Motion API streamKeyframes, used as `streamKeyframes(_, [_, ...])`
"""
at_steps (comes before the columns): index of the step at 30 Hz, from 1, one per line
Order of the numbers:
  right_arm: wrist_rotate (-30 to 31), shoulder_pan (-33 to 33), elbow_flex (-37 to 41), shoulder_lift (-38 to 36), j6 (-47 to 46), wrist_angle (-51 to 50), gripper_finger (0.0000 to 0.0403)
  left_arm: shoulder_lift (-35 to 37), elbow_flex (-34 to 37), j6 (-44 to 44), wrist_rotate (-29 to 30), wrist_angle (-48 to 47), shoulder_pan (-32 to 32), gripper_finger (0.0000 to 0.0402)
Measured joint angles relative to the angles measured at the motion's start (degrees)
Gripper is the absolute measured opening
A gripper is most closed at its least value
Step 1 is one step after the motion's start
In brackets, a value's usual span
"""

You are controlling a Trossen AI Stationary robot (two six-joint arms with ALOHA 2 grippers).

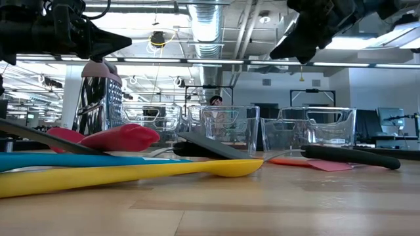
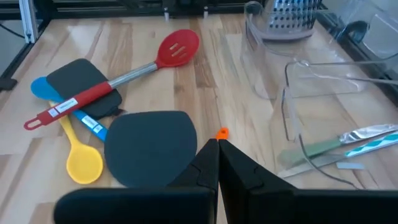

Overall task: Pick & Place Kitchen Items
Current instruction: Put the blue spatula into the right transparent bin

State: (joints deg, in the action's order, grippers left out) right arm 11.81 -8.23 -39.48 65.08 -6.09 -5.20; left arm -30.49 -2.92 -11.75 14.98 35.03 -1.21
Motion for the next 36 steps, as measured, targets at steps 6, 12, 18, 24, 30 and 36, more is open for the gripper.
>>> streamKeyframes(6, [0.07, 0.19, -0.06, 2.55, 0.00, 0.34, 0.0001, 0.01, 0.00, 0.00, 0.00, -0.02, 0.00, 0.0002])
streamKeyframes(12, [0.13, 0.50, -0.04, 6.23, 0.00, 1.56, 0.0001, 0.01, 0.00, 0.00, 0.00, 0.00, 0.00, 0.0002])
streamKeyframes(18, [0.09, 1.52, -1.46, 9.38, -2.33, 2.29, 0.0001, -0.02, 0.00, -0.01, 0.00, 0.00, 0.00, 0.0002])
streamKeyframes(24, [-2.04, 3.11, -7.20, 10.36, -7.55, -13.61, 0.0001, -0.01, 0.00, -0.01, 0.01, 0.02, 0.00, 0.0002])
streamKeyframes(30, [-9.93, 3.72, -9.27, 12.65, -9.01, -19.84, 0.0000, -0.09, 0.00, -0.02, 0.05, 0.24, 0.00, 0.0002])
streamKeyframes(36, [-12.57, 1.77, -12.39, 17.96, -8.96, -23.96, 0.0000, -0.38, 0.00, -0.02, 1.20, 0.25, 0.00, 0.0002])
